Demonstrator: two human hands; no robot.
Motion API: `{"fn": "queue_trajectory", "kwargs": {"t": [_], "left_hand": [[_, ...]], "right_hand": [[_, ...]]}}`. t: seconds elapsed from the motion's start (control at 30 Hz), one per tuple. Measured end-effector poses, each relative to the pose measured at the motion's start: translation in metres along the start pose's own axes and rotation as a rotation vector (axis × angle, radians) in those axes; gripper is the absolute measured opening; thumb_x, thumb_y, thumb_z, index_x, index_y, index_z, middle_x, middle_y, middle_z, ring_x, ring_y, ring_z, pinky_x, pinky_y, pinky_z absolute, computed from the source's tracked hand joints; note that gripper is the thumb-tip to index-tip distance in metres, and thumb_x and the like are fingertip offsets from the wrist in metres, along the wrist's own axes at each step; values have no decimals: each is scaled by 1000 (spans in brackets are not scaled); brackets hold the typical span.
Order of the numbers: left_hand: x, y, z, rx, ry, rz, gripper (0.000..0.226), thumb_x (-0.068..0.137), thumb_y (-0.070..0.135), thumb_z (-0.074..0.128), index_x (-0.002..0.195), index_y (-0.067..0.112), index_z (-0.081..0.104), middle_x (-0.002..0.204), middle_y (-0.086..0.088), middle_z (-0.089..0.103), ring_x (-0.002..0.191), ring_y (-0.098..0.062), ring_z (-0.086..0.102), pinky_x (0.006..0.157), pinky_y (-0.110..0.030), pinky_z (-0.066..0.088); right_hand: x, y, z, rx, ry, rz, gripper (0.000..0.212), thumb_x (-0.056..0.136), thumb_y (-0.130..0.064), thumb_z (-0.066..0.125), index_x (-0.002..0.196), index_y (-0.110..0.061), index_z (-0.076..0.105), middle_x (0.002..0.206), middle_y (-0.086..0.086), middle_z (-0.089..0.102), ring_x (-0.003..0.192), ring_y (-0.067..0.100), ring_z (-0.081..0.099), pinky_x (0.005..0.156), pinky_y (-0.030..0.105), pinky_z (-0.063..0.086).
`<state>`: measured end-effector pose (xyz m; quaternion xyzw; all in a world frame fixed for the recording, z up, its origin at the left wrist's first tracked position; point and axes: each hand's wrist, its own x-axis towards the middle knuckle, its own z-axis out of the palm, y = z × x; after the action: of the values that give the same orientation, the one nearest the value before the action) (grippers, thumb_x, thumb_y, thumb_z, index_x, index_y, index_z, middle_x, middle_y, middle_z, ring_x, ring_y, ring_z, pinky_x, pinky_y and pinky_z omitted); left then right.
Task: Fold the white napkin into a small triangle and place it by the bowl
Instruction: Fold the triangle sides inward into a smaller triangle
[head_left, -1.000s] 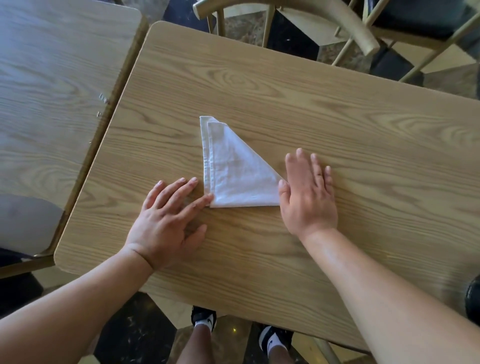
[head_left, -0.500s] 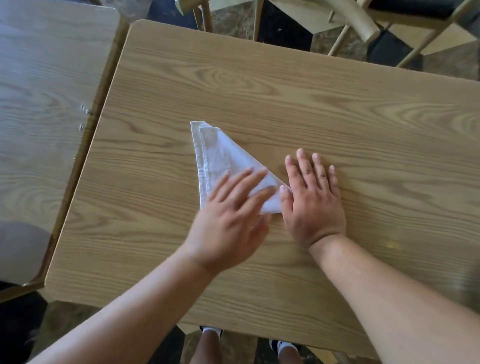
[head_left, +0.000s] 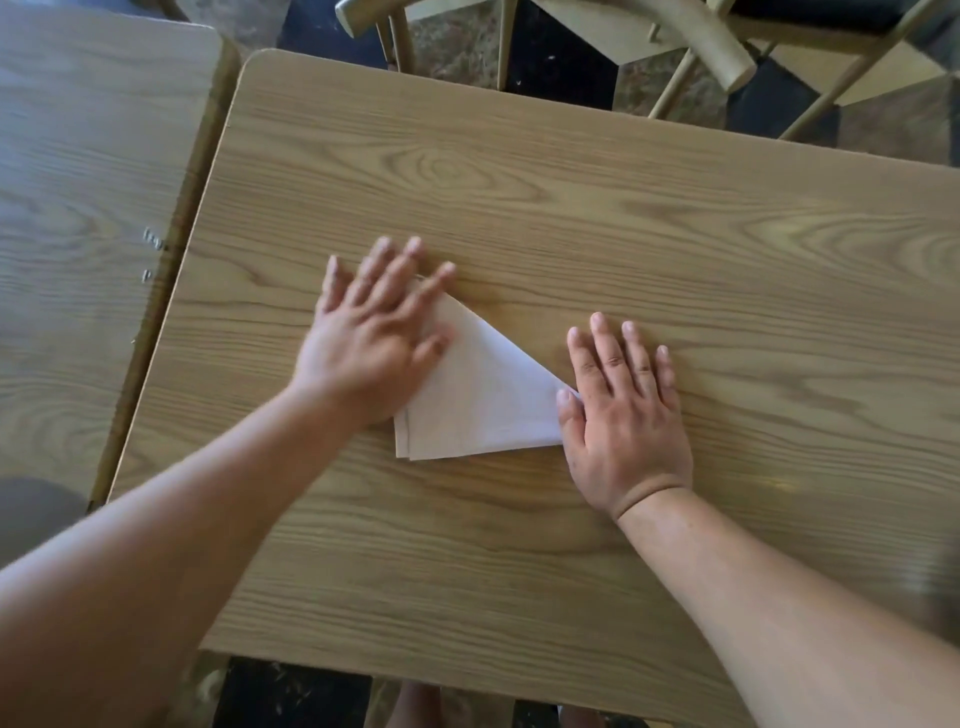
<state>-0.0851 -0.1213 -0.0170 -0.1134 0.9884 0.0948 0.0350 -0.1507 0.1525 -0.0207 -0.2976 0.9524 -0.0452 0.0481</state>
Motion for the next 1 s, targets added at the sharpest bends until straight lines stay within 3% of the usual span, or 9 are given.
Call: {"fn": "queue_trajectory", "kwargs": {"t": [0.07, 0.57, 0.87, 1.0], "left_hand": [[4, -9, -5, -27, -26, -89, 64, 107, 62, 31, 166, 43, 18, 179, 4, 8, 165, -17, -3, 132, -52, -5], [3, -3, -9, -25, -44, -107, 65, 105, 65, 25, 166, 42, 19, 179, 5, 6, 165, -17, -4, 132, -51, -5], [1, -7, -7, -93, 11, -56, 63, 105, 67, 34, 157, 32, 43, 176, -1, 23, 165, -24, 9, 132, -55, 1], [7, -3, -22, -159, -67, -83, 64, 102, 66, 43, 153, 29, 49, 174, -2, 28, 163, -26, 13, 131, -56, 8]], "right_hand": [[0, 0, 1, 3, -2, 0, 63, 106, -43, 25, 164, -18, 29, 174, 4, 20, 160, 31, 16, 128, 57, 14], [0, -1, 0, 7, -13, 3, 62, 106, -42, 25, 164, -19, 29, 173, 5, 20, 160, 32, 16, 127, 58, 16], [-1, 0, -1, 22, -20, 5, 62, 106, -43, 28, 163, -19, 31, 173, 4, 22, 160, 31, 17, 128, 57, 15], [-1, 1, -2, 38, -38, -3, 63, 106, -45, 27, 163, -19, 32, 173, 5, 23, 160, 31, 18, 128, 57, 14]]}}
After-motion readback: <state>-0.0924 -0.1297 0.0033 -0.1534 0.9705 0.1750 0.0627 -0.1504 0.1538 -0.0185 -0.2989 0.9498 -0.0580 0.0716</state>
